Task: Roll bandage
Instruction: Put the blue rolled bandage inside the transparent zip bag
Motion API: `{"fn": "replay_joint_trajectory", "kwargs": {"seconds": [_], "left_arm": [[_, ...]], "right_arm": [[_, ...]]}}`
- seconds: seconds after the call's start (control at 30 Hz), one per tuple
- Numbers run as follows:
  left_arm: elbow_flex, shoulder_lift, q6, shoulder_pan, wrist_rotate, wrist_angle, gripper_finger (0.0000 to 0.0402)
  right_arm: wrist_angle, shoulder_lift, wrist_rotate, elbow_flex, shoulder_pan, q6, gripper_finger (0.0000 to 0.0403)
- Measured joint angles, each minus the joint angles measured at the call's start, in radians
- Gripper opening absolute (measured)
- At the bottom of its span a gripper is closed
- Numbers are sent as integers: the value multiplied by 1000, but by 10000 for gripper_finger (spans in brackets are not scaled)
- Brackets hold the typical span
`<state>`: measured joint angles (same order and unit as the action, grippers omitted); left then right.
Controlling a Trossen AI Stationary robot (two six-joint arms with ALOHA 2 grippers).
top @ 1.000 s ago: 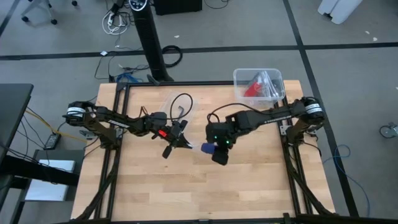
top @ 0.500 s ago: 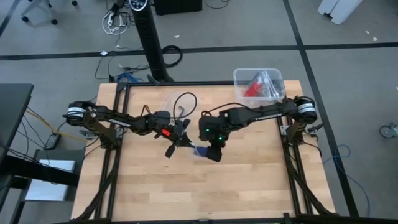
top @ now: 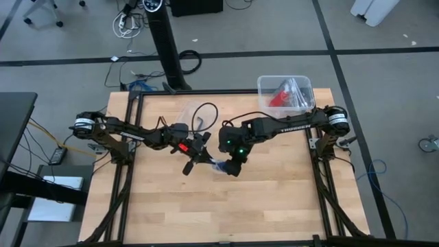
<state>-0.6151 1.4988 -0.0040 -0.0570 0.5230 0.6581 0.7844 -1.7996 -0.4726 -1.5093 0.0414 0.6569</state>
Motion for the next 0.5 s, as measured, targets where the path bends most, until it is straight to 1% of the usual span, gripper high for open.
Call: {"fn": "replay_joint_trajectory", "kwargs": {"seconds": [0.07,0.13,0.2,0.27,0.37,0.43,0.5], "left_arm": [[0,0,-3,0,5,-7,0],[0,0,-5,1,7,-8,0],[0,0,-5,1,6,-14,0],[1,0,-6,1,6,-20,0],[1,0,-5,1,6,-16,0],[1,0,-5,2,6,-16,0],[1,0,-4,5,5,-14,0]], "right_arm": [[10,1,-16,0,-5,43,186],[28,2,-22,0,-7,65,199],[60,2,-24,0,-7,77,190],[84,2,-28,0,-8,80,166],[57,2,-29,0,-17,57,130],[25,2,-30,0,-23,41,121],[23,2,-29,-10,-26,20,126]]}}
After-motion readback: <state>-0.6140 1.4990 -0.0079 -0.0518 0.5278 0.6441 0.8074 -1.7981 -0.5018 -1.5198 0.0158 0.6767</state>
